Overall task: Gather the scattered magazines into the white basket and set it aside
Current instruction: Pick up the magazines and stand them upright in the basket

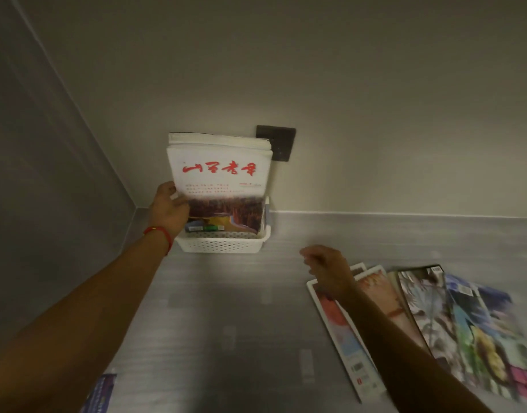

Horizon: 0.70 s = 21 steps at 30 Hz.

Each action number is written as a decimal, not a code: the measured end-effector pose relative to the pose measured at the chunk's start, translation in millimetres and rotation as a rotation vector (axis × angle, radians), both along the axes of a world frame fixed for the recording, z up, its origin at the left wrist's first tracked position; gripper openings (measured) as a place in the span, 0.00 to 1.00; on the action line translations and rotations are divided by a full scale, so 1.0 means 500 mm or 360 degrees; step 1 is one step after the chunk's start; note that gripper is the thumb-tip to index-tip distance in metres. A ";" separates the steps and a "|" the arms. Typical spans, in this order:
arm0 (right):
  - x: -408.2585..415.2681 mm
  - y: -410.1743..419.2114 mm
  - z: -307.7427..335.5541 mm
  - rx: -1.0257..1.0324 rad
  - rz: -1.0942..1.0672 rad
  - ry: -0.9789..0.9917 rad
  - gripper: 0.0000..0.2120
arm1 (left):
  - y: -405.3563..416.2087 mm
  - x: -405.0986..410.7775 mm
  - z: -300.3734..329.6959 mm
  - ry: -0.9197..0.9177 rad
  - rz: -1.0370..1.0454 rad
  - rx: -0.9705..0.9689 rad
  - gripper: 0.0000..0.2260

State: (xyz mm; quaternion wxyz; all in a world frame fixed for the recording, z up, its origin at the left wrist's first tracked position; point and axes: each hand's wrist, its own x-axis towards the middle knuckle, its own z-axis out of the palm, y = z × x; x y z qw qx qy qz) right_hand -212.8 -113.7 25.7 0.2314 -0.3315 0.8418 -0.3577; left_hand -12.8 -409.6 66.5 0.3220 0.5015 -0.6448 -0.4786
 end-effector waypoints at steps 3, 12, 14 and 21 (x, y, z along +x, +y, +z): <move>-0.008 0.130 -0.043 0.0106 -0.0017 0.0025 0.08 | 0.063 0.002 -0.004 -0.0103 0.0022 -0.0104 0.17; -0.119 0.483 -0.091 0.0332 -0.0659 0.0166 0.09 | 0.487 -0.078 -0.125 -0.0444 -0.0732 -0.0250 0.28; -0.150 0.548 -0.089 0.0441 -0.0815 0.0232 0.07 | 0.586 -0.109 -0.146 -0.0599 -0.1033 -0.0233 0.29; -0.251 0.735 -0.135 0.0996 -0.0942 -0.0026 0.35 | 0.787 -0.203 -0.175 -0.0899 -0.1598 -0.0328 0.33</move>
